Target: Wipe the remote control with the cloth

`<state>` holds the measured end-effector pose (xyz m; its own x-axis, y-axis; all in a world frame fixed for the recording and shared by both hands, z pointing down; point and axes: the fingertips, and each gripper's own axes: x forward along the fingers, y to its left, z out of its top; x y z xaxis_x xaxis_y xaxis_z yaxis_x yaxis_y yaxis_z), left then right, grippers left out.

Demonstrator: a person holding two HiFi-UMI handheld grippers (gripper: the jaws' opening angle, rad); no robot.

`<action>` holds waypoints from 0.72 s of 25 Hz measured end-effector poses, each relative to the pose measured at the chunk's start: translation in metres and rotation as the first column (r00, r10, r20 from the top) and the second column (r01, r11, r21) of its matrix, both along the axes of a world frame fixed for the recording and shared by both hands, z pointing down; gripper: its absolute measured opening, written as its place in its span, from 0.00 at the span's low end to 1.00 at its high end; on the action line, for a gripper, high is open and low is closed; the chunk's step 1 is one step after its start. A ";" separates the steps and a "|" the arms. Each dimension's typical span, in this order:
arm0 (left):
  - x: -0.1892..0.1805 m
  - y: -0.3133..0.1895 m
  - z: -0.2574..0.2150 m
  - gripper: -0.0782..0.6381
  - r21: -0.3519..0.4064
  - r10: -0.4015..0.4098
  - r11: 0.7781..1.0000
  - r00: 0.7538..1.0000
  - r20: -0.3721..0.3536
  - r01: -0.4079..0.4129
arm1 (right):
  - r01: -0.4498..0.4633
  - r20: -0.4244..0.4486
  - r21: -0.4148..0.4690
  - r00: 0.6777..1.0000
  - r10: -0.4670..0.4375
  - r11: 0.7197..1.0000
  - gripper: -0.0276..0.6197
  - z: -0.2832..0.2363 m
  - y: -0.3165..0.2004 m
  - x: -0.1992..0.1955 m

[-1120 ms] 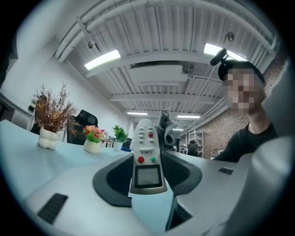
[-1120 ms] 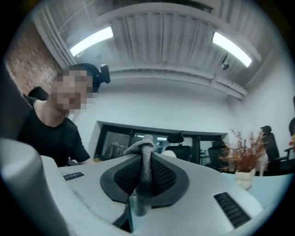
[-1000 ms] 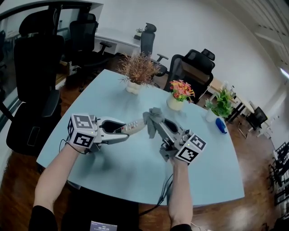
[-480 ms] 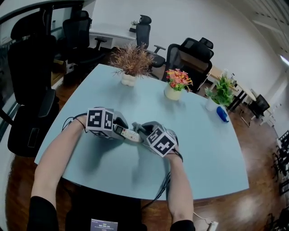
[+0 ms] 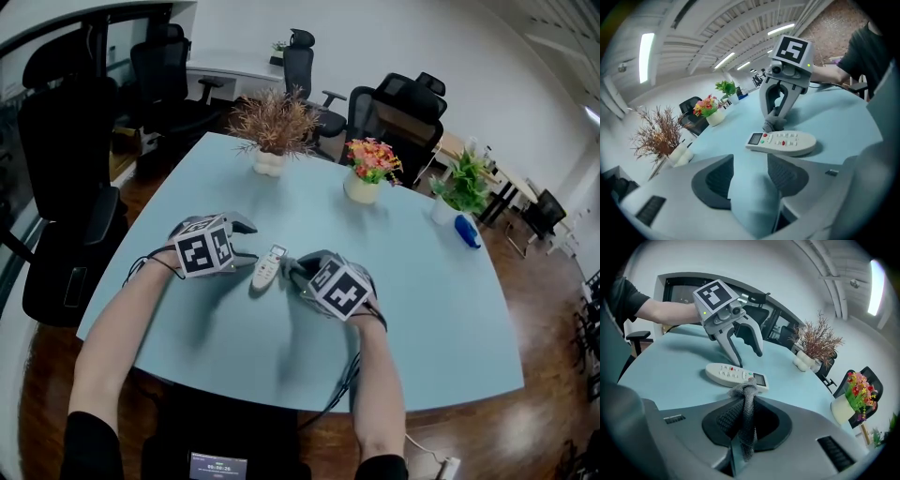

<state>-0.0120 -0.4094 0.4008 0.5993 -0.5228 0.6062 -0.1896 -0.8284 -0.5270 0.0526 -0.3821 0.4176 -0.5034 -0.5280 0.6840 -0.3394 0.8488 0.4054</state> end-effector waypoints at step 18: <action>0.019 0.005 0.015 0.34 -0.127 -0.112 0.987 0.989 -0.094 0.100 | -0.043 0.022 -0.023 0.999 0.043 0.999 0.09 -0.008 0.004 0.003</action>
